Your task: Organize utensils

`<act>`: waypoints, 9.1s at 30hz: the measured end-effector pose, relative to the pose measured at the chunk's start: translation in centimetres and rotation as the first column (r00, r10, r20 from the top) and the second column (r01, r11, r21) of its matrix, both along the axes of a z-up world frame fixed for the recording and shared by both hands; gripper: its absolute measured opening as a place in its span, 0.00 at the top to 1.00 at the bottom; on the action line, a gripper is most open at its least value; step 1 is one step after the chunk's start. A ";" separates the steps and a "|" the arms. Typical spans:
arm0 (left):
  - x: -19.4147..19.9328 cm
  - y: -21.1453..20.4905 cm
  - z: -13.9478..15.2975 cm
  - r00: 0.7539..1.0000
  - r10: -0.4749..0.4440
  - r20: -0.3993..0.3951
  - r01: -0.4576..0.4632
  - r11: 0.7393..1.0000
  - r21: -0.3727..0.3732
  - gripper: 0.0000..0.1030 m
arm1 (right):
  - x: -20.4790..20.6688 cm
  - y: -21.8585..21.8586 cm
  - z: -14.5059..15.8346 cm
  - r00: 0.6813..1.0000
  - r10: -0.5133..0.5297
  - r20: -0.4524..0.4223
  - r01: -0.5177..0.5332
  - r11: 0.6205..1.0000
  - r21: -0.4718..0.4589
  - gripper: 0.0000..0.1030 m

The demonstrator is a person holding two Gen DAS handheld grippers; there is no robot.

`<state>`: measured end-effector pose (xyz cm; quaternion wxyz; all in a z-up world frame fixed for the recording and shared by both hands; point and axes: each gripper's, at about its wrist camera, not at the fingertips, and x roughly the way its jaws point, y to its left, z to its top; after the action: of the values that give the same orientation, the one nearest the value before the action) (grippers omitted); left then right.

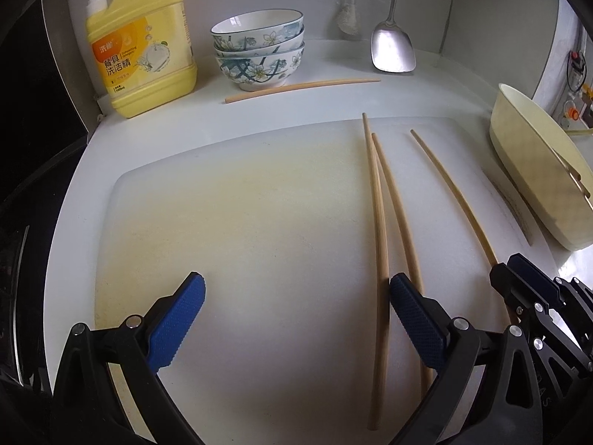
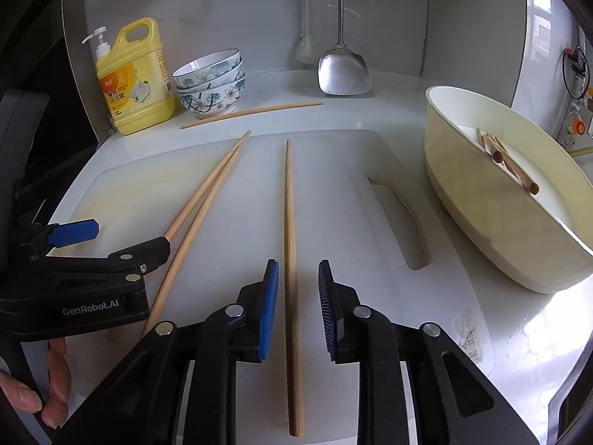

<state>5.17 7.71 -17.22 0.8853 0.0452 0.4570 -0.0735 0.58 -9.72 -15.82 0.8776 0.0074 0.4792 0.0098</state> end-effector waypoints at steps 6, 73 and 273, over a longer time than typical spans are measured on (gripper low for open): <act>1.0 0.5 0.1 1.000 0.011 -0.001 -0.011 1.000 -0.003 0.05 | 0.6 0.1 -0.2 1.000 0.020 -0.001 -0.020 1.000 -0.001 0.75; -2.5 -12.8 15.6 0.887 -0.458 0.061 0.461 0.864 -0.201 0.93 | -3.2 -11.3 16.0 0.960 -0.273 0.057 0.272 0.962 0.027 0.94; 25.8 -7.6 -0.7 0.600 -0.799 0.043 0.799 0.601 0.020 0.60 | 0.2 9.3 -1.0 0.960 -0.276 0.033 0.278 0.956 -0.095 0.57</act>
<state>30.96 0.09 -17.97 0.7697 0.2457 0.3677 -0.4605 0.79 -0.41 -16.87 0.8741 0.0309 0.4649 -0.1371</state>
